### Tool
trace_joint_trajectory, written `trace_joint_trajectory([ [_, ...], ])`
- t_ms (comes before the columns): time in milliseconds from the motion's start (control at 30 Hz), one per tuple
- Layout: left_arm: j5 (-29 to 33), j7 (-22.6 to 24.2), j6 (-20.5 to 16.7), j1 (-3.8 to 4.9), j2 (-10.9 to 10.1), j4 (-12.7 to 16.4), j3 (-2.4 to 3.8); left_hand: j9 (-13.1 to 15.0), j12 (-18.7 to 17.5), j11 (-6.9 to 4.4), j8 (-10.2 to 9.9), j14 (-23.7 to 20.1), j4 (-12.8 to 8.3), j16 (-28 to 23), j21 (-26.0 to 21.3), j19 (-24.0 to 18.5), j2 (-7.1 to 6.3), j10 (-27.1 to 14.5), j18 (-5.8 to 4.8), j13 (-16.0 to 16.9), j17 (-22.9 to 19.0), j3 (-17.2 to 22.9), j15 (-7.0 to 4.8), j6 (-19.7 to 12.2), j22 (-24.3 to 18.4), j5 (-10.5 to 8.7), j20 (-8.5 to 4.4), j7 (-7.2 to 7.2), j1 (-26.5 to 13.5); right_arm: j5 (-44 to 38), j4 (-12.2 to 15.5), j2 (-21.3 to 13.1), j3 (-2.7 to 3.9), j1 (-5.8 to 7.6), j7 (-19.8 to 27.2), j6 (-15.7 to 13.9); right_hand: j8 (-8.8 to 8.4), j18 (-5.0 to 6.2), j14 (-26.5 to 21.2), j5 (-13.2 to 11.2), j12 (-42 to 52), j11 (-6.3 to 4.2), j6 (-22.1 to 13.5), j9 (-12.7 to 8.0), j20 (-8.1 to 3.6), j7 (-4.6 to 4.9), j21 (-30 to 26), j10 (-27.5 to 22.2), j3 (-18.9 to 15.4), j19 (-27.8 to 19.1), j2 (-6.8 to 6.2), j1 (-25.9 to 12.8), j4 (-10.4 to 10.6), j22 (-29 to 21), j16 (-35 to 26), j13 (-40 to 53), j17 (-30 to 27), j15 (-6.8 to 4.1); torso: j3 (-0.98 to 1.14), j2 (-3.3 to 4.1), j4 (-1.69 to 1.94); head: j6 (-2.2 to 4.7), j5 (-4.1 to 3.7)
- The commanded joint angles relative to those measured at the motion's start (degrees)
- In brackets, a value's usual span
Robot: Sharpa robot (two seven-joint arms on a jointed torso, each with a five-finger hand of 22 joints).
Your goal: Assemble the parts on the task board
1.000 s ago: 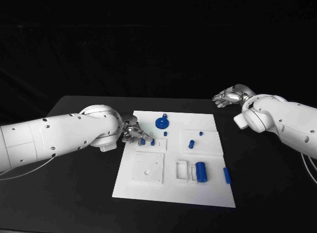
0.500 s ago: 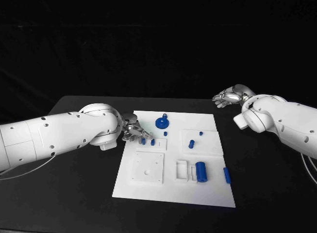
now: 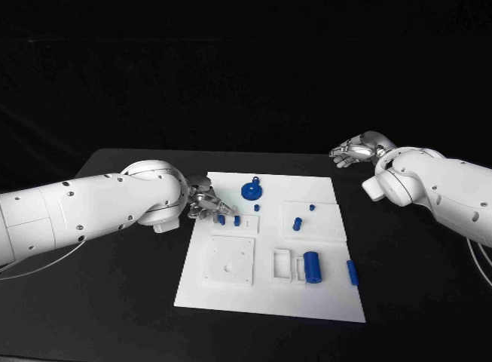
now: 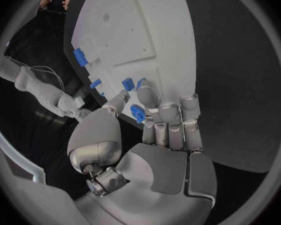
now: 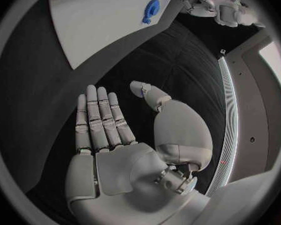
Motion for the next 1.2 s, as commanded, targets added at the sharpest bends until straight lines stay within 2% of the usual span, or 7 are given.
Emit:
trace_joint_trajectory([
  [33,0.24,0.22,0.88,0.02,0.00,0.02,0.05,-0.10,-0.28,-0.07,0.06,-0.09,-0.36,-0.36,-0.23,-0.51,0.69,-0.28,0.79,-0.01,-0.07,-0.31,-0.46,-0.25,0.08,-0.21,-6.28,0.07,0.21,-0.40,0.03,-0.02,0.02,-0.02,0.44,0.70,0.32,0.64,-0.30,0.19,0.35,-0.03,-0.38,-0.07,0.39,0.05,-0.25,-0.34,-0.18,-0.19,0.03,-0.33,-0.02,0.05,-0.18,-0.10,-0.07,-0.01,0.00,0.01,0.02,-0.09,0.02],
  [367,-0.29,0.06,1.14,0.03,0.09,0.11,0.04,-0.38,-0.46,0.01,-0.07,-0.16,-2.52,-0.60,-0.34,-0.50,0.93,-0.29,0.75,-0.06,-0.16,-0.69,-0.40,-0.31,-0.01,-0.19,-6.22,0.15,2.96,-0.40,0.07,-0.05,0.02,-0.02,0.42,0.69,0.33,0.65,-0.31,0.20,0.37,-0.03,-0.39,-0.09,0.39,0.05,-0.27,-0.34,-0.19,-0.19,0.04,-0.33,-0.03,0.07,-0.17,-0.10,-0.07,-0.01,0.05,-0.01,-0.02,-0.06,0.13],
  [567,-2.17,0.28,1.31,0.03,0.09,0.02,0.03,-0.73,-0.78,0.16,-0.09,-0.04,-7.42,-0.96,-0.45,-0.20,1.63,-0.13,0.42,-0.23,-0.32,-0.01,-0.24,-0.27,-0.14,0.80,-6.03,0.32,9.12,-0.40,0.09,-0.08,0.02,-0.02,0.43,0.66,0.34,0.66,-0.30,0.20,0.37,-0.03,-0.39,-0.10,0.40,0.05,-0.28,-0.34,-0.20,-0.19,0.04,-0.34,-0.04,0.09,-0.17,-0.10,-0.08,-0.01,0.08,-0.01,-0.04,-0.05,0.19],
  [733,-2.17,0.46,1.27,0.02,0.17,0.14,0.03,-1.13,-0.97,0.38,-0.55,0.16,-9.07,-0.92,-0.54,0.01,2.49,0.10,0.23,-0.49,-0.29,0.00,-0.06,-1.09,-0.25,1.09,-5.96,0.58,10.92,-0.40,0.10,-0.07,0.02,-0.02,0.43,0.70,0.35,0.66,-0.30,0.20,0.38,-0.03,-0.39,-0.11,0.41,0.05,-0.29,-0.34,-0.21,-0.19,0.06,-0.35,-0.04,0.10,-0.17,-0.10,-0.08,-0.01,0.06,0.02,0.00,-0.06,0.16],
  [867,-2.16,0.46,1.10,0.02,0.11,0.11,0.03,-1.31,-1.06,0.47,-0.58,0.21,-9.21,-0.96,-0.64,0.11,3.44,0.21,0.04,-0.65,-0.29,-0.21,0.05,-1.20,-0.31,2.91,-5.88,0.68,10.89,-0.40,0.07,-0.06,0.02,-0.03,0.43,0.68,0.36,0.67,-0.30,0.20,0.38,-0.03,-0.39,-0.11,0.41,0.05,-0.29,-0.34,-0.22,-0.18,0.05,-0.36,-0.04,0.10,-0.16,-0.10,-0.08,-0.01,0.09,0.02,-0.04,-0.07,0.21],
  [933,-2.09,0.46,0.98,0.02,0.11,0.07,0.03,-1.40,-1.10,0.49,-0.58,0.22,-8.91,-1.00,-0.71,0.14,4.11,0.23,-0.02,-0.74,-0.29,-0.28,0.07,-1.24,-0.34,4.60,-5.88,0.71,10.53,-0.40,0.00,-0.03,0.02,-0.03,0.43,0.70,0.36,0.67,-0.30,0.20,0.39,-0.03,-0.39,-0.12,0.41,0.05,-0.30,-0.34,-0.22,-0.18,0.06,-0.36,-0.04,0.11,-0.16,-0.10,-0.08,-0.01,0.10,0.03,-0.06,-0.06,0.20],
  [1200,-1.58,0.56,1.01,0.02,0.23,0.08,0.03,-1.51,-1.13,0.52,-0.56,0.23,-8.16,-1.02,-0.76,0.14,5.24,0.27,-0.08,-0.83,-0.29,-0.42,0.09,-1.29,-0.34,5.49,-5.89,0.72,9.73,-0.40,-0.02,0.02,0.02,-0.07,0.44,0.74,0.37,0.67,-0.30,0.21,0.39,-0.03,-0.39,-0.13,0.42,0.05,-0.31,-0.34,-0.23,-0.18,0.07,-0.37,-0.04,0.12,-0.16,-0.10,-0.09,-0.01,0.05,0.04,-0.01,-0.11,0.19],
])
